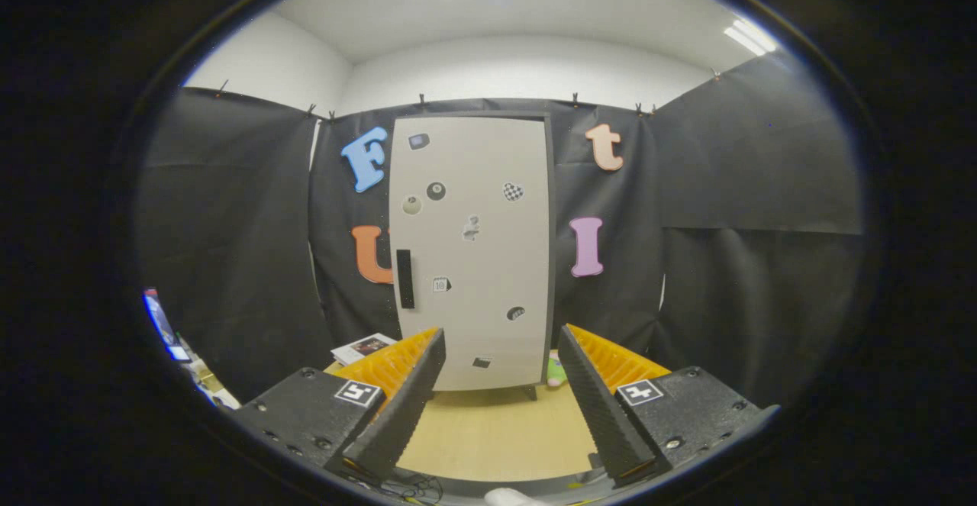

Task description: Open the shoe cabinet door, grab the shoes and put them into the shoe cabinet, then close the shoe cabinet door.

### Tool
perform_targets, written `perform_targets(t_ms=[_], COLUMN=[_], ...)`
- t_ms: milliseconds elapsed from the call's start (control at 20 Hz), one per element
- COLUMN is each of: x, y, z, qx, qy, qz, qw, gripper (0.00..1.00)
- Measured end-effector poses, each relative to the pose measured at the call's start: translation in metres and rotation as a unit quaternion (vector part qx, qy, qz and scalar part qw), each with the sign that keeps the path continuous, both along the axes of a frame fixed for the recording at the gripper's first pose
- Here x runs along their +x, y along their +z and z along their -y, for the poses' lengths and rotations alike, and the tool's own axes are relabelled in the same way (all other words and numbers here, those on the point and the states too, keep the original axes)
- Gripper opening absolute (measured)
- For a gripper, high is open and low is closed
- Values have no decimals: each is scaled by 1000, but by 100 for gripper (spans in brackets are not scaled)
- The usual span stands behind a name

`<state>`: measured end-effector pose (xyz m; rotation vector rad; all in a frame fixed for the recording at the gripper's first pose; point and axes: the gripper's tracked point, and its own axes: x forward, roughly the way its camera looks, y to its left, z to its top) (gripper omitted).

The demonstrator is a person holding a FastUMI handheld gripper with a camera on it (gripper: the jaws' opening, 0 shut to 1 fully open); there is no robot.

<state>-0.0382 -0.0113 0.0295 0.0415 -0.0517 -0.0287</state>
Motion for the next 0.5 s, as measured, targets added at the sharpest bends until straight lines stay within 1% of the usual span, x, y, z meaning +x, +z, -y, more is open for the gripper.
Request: perform_targets(t_ms=[200,250,300,500], x=[0,6,5,2], y=[-5,-3,-4,2], z=[-1,11,10,16], qx=[-3,-2,0,0], qy=[1,2,3,-5], qz=[-7,-9,-10,0], qw=[1000,1000,1000,1000], gripper=[98,98,98,98])
